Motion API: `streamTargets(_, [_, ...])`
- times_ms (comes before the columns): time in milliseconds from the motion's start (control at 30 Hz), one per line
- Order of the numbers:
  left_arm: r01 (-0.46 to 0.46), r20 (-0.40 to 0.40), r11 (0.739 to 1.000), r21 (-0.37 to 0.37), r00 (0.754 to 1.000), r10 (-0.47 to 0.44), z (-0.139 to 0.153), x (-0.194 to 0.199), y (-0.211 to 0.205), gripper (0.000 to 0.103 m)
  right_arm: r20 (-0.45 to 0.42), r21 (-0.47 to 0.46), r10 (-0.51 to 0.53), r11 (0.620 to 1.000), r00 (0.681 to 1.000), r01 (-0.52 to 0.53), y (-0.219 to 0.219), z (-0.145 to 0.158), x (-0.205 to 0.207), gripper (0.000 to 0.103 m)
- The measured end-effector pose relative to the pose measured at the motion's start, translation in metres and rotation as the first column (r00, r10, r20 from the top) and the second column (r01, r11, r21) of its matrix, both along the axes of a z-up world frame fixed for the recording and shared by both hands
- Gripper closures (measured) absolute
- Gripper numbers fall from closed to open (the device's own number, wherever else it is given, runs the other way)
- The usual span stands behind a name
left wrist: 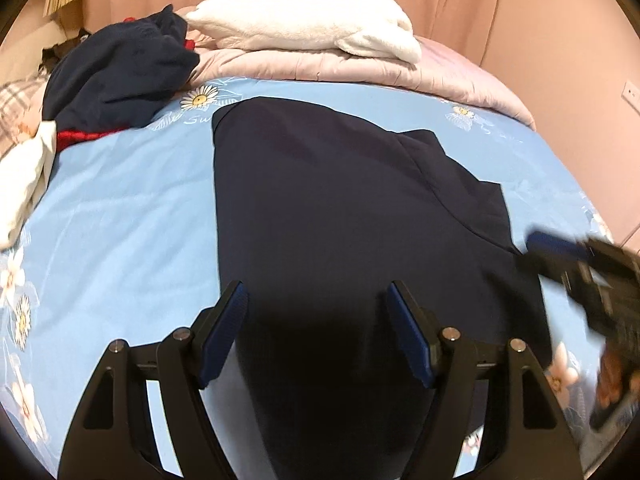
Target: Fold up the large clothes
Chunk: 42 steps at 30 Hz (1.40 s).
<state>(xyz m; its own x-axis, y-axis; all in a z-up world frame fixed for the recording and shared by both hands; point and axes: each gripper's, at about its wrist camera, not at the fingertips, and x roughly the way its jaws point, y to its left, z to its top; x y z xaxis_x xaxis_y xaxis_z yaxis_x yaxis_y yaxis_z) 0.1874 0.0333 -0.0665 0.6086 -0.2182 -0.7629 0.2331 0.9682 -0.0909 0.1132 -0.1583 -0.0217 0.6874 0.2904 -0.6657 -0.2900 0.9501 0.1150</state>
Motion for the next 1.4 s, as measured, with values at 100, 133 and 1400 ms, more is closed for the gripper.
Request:
streamTargets(100, [-0.003, -0.008, 0.999, 0.046, 1.000, 0.004, -0.010, 0.008, -0.009, 0.031, -0.028, -0.040, 0.027, 0.999, 0.999, -0.028, 0.004, -0.015, 0.005, 0.068])
streamTargets(133, [-0.004, -0.006, 0.998, 0.065, 1.000, 0.004, -0.013, 0.007, -0.010, 0.031, -0.037, -0.050, 0.025, 0.998, 0.999, -0.027, 0.005, -0.019, 0.007, 0.068])
streamTargets(1400, [0.016, -0.093, 0.998, 0.053, 0.996, -0.012, -0.035, -0.062, 0.012, 0.028, -0.130, -0.021, -0.111, 0.994, 0.985, 0.110, -0.015, -0.047, -0.013, 0.068])
